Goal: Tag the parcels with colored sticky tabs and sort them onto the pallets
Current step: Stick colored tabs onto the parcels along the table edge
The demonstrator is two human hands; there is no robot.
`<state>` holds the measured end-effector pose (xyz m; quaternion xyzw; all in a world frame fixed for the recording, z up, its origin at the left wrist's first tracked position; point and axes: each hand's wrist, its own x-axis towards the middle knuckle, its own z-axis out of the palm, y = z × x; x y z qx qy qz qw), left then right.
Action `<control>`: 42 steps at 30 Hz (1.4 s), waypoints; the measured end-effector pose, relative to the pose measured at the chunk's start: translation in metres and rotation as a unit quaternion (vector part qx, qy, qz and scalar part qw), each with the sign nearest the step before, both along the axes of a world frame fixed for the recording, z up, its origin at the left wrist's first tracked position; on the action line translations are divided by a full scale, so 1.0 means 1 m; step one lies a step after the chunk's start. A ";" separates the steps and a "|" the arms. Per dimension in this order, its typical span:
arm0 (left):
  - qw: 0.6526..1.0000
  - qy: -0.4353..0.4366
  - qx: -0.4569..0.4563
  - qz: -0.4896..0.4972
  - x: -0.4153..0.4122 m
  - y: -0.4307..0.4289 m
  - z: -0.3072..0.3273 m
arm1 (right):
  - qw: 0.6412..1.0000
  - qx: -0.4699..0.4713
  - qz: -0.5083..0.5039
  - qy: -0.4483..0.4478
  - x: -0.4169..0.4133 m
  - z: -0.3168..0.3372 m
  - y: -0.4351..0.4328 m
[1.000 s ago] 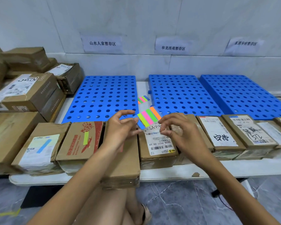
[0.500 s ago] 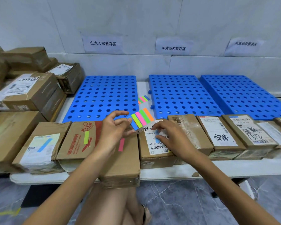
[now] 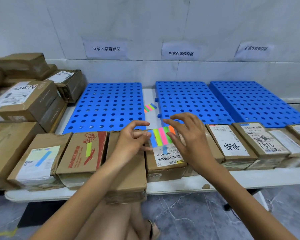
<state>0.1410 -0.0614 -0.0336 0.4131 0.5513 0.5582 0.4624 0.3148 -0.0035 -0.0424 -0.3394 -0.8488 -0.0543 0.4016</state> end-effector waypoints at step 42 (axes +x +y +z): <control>0.999 0.029 -0.013 -0.014 0.036 0.028 0.000 | 0.968 -0.208 -0.106 -0.091 0.087 -0.020 0.053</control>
